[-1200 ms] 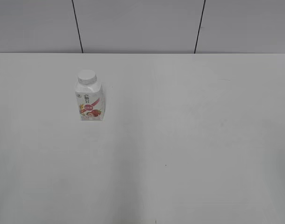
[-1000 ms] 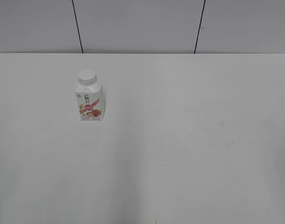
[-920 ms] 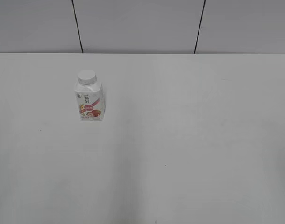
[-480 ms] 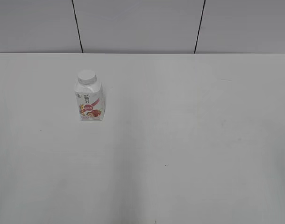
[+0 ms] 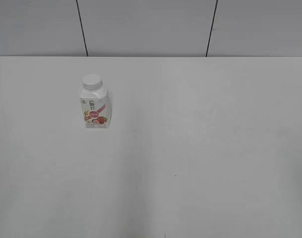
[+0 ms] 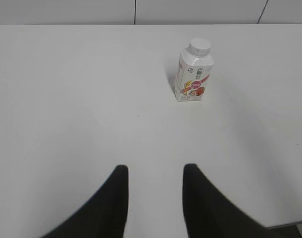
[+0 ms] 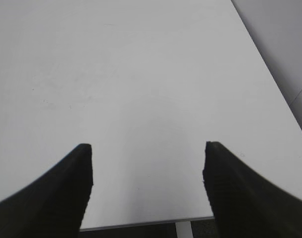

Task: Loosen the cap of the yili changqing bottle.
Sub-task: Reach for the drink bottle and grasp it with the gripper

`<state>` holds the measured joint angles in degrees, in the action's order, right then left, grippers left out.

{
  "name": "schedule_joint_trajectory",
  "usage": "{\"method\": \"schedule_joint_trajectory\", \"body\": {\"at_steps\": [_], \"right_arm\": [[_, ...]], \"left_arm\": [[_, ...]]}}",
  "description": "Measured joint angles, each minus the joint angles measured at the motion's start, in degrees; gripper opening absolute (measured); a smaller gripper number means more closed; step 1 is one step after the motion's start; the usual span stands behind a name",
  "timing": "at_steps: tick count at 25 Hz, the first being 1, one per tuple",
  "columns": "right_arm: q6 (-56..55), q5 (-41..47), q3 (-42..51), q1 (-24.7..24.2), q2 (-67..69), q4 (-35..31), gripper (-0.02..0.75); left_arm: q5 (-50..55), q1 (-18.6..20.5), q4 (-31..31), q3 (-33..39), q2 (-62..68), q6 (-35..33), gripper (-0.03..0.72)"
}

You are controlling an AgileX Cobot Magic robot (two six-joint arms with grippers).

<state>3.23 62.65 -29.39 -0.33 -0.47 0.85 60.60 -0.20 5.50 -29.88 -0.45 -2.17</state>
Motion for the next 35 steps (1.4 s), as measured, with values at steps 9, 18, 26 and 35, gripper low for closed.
{"method": "schedule_joint_trajectory", "body": {"at_steps": [9, 18, 26, 35], "right_arm": [[0.00, -0.02, 0.00, 0.00, 0.00, 0.00, 0.552], [0.00, -0.02, 0.00, 0.00, 0.00, 0.00, 0.552], [0.00, -0.02, 0.00, 0.00, 0.00, 0.00, 0.552], [0.00, -0.02, 0.00, 0.00, 0.00, 0.00, 0.552]], "left_arm": [[-17.02, 0.00, 1.23, -3.66, 8.09, 0.00, 0.239], [-35.25, 0.00, 1.22, -3.72, 28.84, -6.23, 0.239], [-51.56, 0.00, 1.91, -3.72, 47.20, -7.55, 0.239], [-66.83, -0.73, 0.03, 1.69, 61.40, -5.71, 0.239]]}}
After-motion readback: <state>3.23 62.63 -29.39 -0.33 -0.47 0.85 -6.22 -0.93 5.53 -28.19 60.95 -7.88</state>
